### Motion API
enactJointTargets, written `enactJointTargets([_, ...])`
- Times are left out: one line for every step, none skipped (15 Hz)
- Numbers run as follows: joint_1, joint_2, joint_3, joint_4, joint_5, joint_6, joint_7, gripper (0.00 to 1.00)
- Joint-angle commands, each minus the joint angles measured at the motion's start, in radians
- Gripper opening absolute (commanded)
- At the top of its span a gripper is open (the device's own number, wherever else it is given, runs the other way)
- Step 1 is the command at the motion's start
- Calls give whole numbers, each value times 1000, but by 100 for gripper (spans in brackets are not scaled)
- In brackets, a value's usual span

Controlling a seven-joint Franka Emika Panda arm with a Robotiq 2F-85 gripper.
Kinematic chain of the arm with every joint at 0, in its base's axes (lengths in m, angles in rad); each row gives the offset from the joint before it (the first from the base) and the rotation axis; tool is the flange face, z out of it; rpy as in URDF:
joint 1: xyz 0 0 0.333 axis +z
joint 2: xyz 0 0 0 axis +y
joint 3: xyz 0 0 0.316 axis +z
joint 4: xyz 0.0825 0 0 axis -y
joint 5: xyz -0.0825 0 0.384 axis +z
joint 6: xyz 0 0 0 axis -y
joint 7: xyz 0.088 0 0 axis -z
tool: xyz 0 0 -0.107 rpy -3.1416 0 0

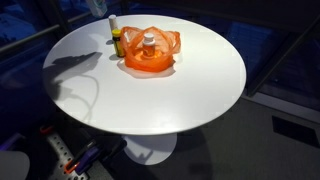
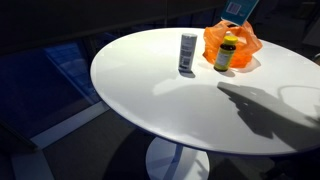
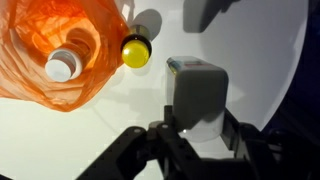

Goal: Pick up the mentos container from the orange plastic and put it on the table

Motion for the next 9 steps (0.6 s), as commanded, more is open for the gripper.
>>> enactJointTargets([-8, 0, 9, 2, 2, -7, -2, 47])
enactJointTargets([-8, 1, 10, 1, 2, -7, -2, 47])
enactJointTargets([-9, 2, 10, 0, 2, -6, -2, 47])
enactJointTargets([-9, 3, 10, 0, 2, -6, -2, 47])
enactJointTargets([-9, 3, 10, 0, 2, -6, -2, 47])
enactJointTargets([-9, 3, 10, 0, 2, -6, -2, 47])
enactJointTargets([-6, 13, 8, 2, 10, -12, -15, 22])
enactJointTargets([-2, 25, 8, 5, 19, -6, -28, 22])
enactJointTargets([0, 43, 10, 13, 23, -9, -34, 22])
